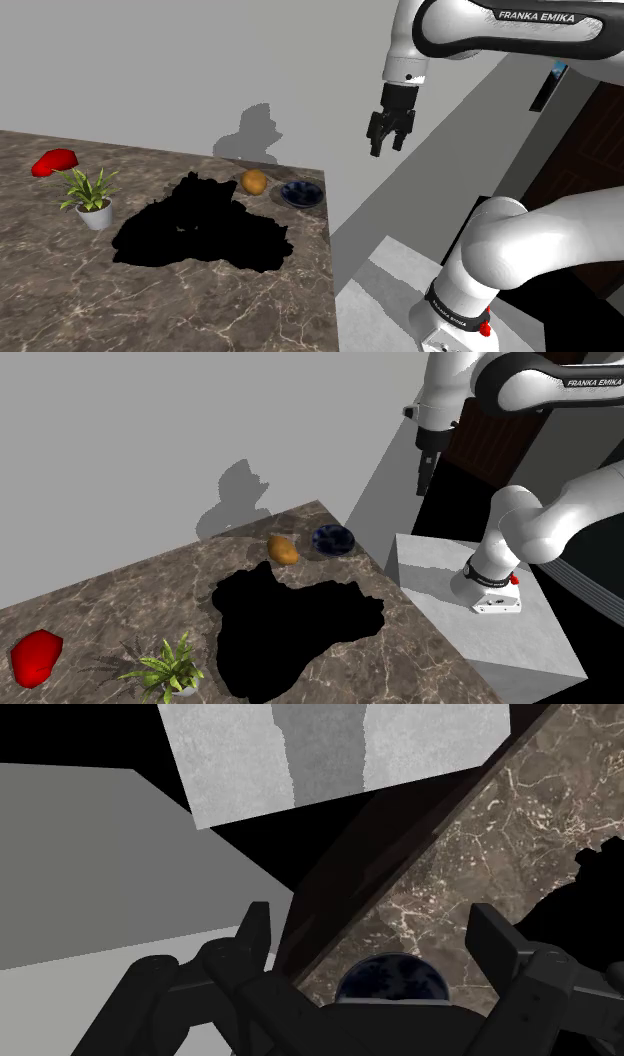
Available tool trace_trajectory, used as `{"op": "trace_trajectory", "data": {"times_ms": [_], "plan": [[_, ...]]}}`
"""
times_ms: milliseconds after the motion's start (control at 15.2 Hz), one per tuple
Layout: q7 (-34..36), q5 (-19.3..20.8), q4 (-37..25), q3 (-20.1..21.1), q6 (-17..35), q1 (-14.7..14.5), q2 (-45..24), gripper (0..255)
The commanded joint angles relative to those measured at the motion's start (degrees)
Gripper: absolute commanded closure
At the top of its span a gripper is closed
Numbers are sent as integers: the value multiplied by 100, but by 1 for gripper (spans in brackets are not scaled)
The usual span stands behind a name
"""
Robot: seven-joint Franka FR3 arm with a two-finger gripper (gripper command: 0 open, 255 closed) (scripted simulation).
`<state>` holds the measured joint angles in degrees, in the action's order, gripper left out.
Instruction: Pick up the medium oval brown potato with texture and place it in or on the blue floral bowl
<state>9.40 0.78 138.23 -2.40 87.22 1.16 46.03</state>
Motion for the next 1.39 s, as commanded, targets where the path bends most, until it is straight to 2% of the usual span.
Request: {"op": "trace_trajectory", "data": {"times_ms": [0,330,660,990,1320], "plan": [[0,0,0,0,0,0,0,0],[854,226,-134,892,748,-64,-786,0],[1832,745,-522,1751,1303,16,-1824,0],[2981,1645,-1181,2541,1514,172,-3096,0],[4209,2899,-2136,3094,1214,156,-4618,0]]}}
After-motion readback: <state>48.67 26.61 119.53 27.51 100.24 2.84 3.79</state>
